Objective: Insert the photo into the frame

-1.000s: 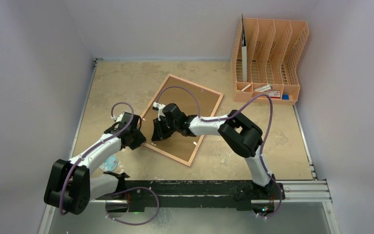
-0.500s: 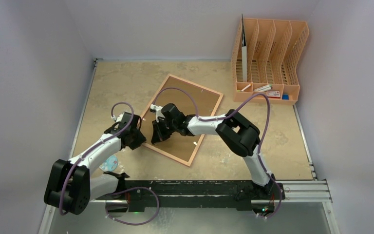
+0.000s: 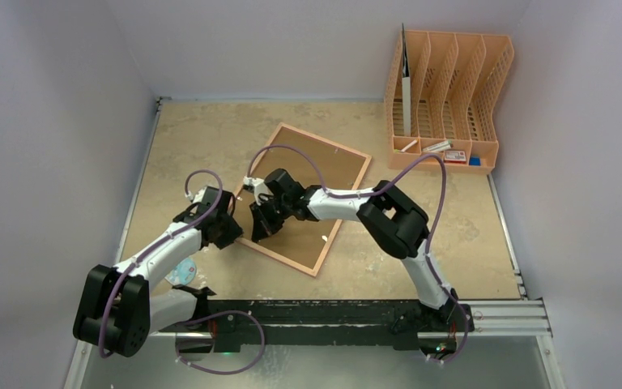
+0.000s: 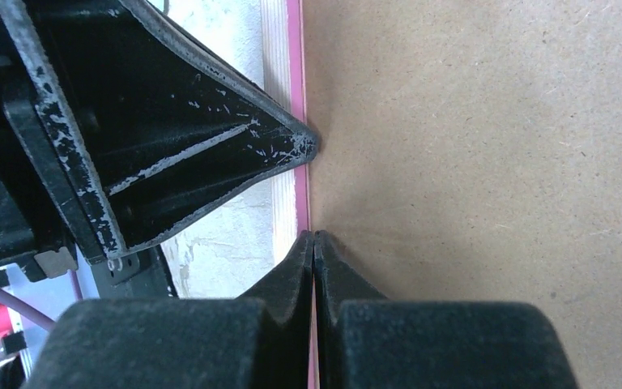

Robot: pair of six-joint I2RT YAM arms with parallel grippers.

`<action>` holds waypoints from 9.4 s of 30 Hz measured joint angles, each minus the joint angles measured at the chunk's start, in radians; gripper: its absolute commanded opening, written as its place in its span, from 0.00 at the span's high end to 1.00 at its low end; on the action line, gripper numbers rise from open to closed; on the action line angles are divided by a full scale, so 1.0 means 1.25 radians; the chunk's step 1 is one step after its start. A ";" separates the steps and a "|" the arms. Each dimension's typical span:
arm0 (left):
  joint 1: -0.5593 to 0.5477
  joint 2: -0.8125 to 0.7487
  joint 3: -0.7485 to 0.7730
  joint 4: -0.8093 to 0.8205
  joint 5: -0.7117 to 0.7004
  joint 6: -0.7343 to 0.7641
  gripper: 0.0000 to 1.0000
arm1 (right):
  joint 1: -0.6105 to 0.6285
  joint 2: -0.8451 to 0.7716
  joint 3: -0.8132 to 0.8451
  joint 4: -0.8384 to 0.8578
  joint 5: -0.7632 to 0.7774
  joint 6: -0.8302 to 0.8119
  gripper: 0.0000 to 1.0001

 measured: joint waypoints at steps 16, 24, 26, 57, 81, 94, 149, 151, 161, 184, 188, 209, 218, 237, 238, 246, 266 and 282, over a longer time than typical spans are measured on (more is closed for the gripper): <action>0.000 -0.002 0.000 -0.001 0.000 0.001 0.74 | -0.010 -0.011 0.004 -0.033 -0.016 0.015 0.80; 0.000 -0.022 0.004 -0.016 -0.006 0.014 0.63 | -0.011 -0.154 -0.081 0.007 0.103 0.118 0.75; 0.000 -0.033 0.014 -0.034 -0.013 0.026 0.60 | -0.016 -0.211 -0.108 0.012 0.159 0.145 0.73; 0.118 0.346 0.377 0.144 0.030 0.226 0.16 | -0.387 -0.290 -0.149 -0.312 0.751 0.378 0.22; 0.135 0.417 0.343 0.148 0.246 0.276 0.71 | -0.435 -0.291 -0.254 -0.189 0.647 0.391 0.37; 0.125 0.177 0.112 0.106 0.342 0.242 0.68 | -0.441 -0.239 -0.185 -0.164 0.623 0.306 0.46; 0.121 0.124 0.028 0.128 0.364 0.230 0.59 | -0.427 -0.200 -0.124 -0.325 0.634 0.406 0.86; 0.121 0.123 0.027 0.129 0.364 0.229 0.59 | -0.427 -0.200 -0.124 -0.325 0.634 0.406 0.88; 0.121 0.123 0.027 0.127 0.363 0.230 0.58 | -0.426 -0.205 -0.124 -0.328 0.640 0.405 0.63; 0.107 0.120 0.020 0.213 0.566 0.163 0.44 | -0.345 -0.422 -0.161 -0.359 0.640 0.255 0.37; 0.093 0.120 0.015 0.275 0.638 0.134 0.41 | -0.270 -0.410 -0.153 -0.360 0.627 0.256 0.41; 0.101 -0.148 0.189 -0.148 -0.004 0.190 0.38 | 0.063 0.018 0.347 -0.501 0.728 0.403 0.44; 0.101 -0.183 0.188 -0.193 -0.118 0.185 0.38 | 0.094 0.168 0.523 -0.607 0.824 0.426 0.50; 0.101 -0.209 0.099 -0.173 -0.087 0.111 0.38 | 0.099 0.235 0.605 -0.653 0.880 0.411 0.62; 0.101 -0.210 0.096 -0.172 -0.083 0.109 0.39 | 0.099 0.239 0.608 -0.656 0.880 0.411 0.63; 0.101 -0.224 0.041 -0.132 -0.030 0.082 0.39 | 0.099 0.245 0.623 -0.663 0.874 0.410 0.74; 0.101 -0.235 -0.053 0.042 0.294 0.088 0.34 | 0.097 0.168 0.546 -0.637 0.812 0.421 1.00; 0.104 -0.218 -0.091 0.208 0.557 0.067 0.66 | 0.082 0.002 0.446 -0.568 0.726 0.420 1.00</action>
